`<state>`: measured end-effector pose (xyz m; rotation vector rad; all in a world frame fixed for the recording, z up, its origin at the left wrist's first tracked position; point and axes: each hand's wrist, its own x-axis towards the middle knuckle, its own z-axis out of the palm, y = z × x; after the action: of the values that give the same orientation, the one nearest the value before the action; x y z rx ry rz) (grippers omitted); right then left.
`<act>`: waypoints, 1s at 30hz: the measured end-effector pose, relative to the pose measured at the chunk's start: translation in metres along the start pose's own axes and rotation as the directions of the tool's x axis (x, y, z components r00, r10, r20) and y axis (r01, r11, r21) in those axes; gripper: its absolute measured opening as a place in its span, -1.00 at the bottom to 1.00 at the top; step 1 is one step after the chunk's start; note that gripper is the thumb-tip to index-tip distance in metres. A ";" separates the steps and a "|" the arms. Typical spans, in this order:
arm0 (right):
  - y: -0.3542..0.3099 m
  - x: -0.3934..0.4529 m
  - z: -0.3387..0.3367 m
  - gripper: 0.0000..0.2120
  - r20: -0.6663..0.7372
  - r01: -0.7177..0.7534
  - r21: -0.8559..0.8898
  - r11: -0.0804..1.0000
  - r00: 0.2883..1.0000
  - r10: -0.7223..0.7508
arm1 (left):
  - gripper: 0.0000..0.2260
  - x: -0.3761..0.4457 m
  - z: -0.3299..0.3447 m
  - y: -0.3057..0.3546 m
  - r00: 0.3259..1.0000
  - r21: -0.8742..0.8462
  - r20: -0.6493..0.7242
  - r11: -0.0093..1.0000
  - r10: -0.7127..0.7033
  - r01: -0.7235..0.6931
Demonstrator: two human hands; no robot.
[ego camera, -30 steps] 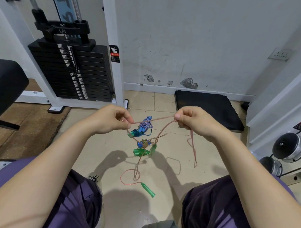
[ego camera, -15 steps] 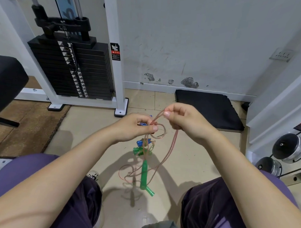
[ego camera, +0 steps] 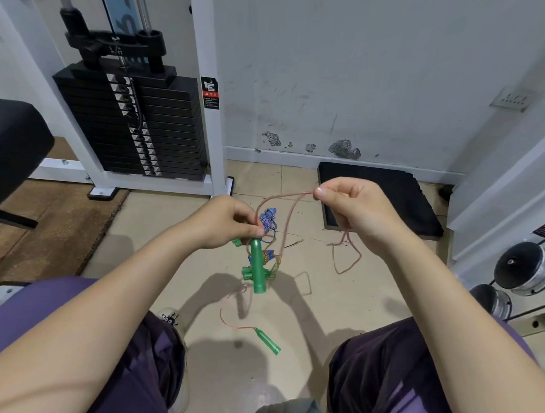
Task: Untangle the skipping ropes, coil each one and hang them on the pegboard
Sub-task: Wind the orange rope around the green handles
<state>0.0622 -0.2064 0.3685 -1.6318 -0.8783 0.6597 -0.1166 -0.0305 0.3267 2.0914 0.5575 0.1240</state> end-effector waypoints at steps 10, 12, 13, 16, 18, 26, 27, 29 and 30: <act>0.010 0.002 0.003 -0.85 0.116 -0.096 -0.151 0.984 0.987 0.114 | -0.83 -0.001 -0.001 0.005 0.996 -0.475 -0.090 0.878 0.024 -0.064; 0.008 0.001 0.006 -0.85 0.121 -0.097 -0.154 0.983 0.986 0.116 | -0.88 0.001 -0.001 0.002 0.992 -0.323 -0.126 0.945 0.004 -0.044; 0.006 0.001 0.006 -0.86 0.116 -0.087 -0.127 0.988 0.988 0.101 | -0.91 0.002 -0.003 0.000 0.992 -0.207 -0.122 0.978 0.004 -0.030; 0.004 0.002 0.000 -0.83 0.082 -0.048 -0.037 0.998 0.995 0.051 | -0.93 0.001 -0.006 -0.006 0.999 0.068 -0.049 0.998 -0.014 0.018; 0.003 0.001 -0.001 -0.84 0.102 -0.030 -0.041 0.999 0.994 0.034 | -0.84 -0.001 -0.004 -0.006 1.000 -0.062 -0.002 0.998 -0.016 0.016; 0.005 -0.005 0.026 -0.89 0.285 -0.023 -0.129 0.991 0.957 0.059 | -0.80 -0.003 0.019 0.011 0.967 -0.412 0.220 0.911 0.128 -0.027; 0.005 -0.003 0.024 -0.90 0.253 -0.033 -0.133 0.991 0.965 0.066 | -0.78 -0.003 0.016 0.012 0.968 -0.404 0.225 0.915 0.113 -0.013; 0.006 0.000 0.016 -0.89 0.177 -0.055 -0.115 0.992 0.981 0.075 | -0.77 -0.003 0.009 0.011 0.975 -0.376 0.202 0.927 0.093 -0.010; 0.007 0.000 0.012 -0.88 0.133 -0.066 -0.091 0.994 0.988 0.078 | -0.78 -0.003 0.006 0.010 0.979 -0.350 0.183 0.937 0.087 -0.018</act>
<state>0.0541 -0.2002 0.3588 -1.7180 -0.9615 0.8007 -0.1136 -0.0410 0.3318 1.7490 0.3322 0.0421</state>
